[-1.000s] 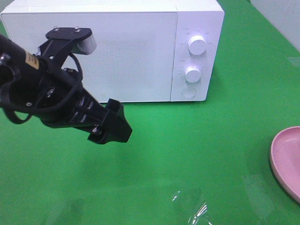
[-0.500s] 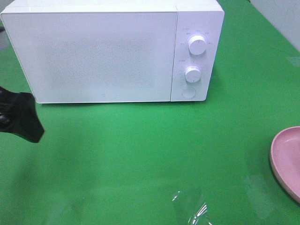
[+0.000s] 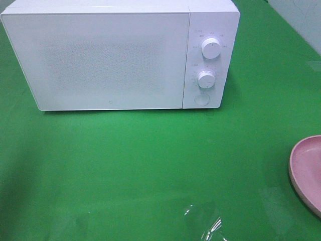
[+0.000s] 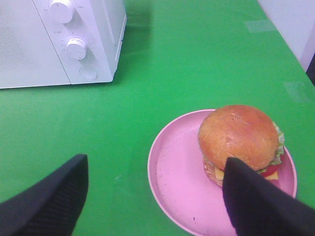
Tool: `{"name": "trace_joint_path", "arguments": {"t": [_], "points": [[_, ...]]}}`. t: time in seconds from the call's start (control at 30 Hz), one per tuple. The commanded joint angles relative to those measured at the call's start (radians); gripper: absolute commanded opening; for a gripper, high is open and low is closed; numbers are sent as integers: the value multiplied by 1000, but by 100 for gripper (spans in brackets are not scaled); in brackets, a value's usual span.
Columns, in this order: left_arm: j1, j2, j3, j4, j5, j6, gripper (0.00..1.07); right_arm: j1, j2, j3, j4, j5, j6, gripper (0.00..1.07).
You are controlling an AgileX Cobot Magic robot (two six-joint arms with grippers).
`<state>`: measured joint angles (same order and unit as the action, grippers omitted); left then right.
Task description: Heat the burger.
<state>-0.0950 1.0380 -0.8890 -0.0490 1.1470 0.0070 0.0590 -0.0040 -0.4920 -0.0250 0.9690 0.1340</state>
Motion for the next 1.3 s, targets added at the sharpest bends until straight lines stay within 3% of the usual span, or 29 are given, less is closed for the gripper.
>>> {"name": "trace_joint_path", "arguments": {"t": [0.03, 0.23, 0.3, 0.4, 0.53, 0.63, 0.7, 0.8, 1.3], "points": [[9, -116, 5, -4, 16, 8, 99, -9, -25, 3, 4, -11, -11, 73], [9, -241, 15, -4, 18, 8, 99, -9, -25, 3, 4, -11, -10, 73], [9, -348, 66, -9, 20, 8, 99, -9, -25, 3, 4, -11, -10, 73], [9, -371, 82, -12, 20, 8, 99, -9, -25, 3, 4, -11, -10, 73], [9, -530, 226, -19, 19, 8, 99, -9, -25, 3, 4, -11, -10, 73], [9, -554, 252, -18, 18, 10, 99, -9, -25, 3, 4, -11, -10, 73], [9, -628, 346, -18, -9, 35, 99, -9, -25, 3, 4, -11, -10, 73], [9, -678, 348, -17, -108, 38, 99, -9, -25, 3, 4, -11, -9, 73], [9, -848, 372, -23, -77, 29, 99, -9, -25, 3, 4, -11, -9, 73]]}}
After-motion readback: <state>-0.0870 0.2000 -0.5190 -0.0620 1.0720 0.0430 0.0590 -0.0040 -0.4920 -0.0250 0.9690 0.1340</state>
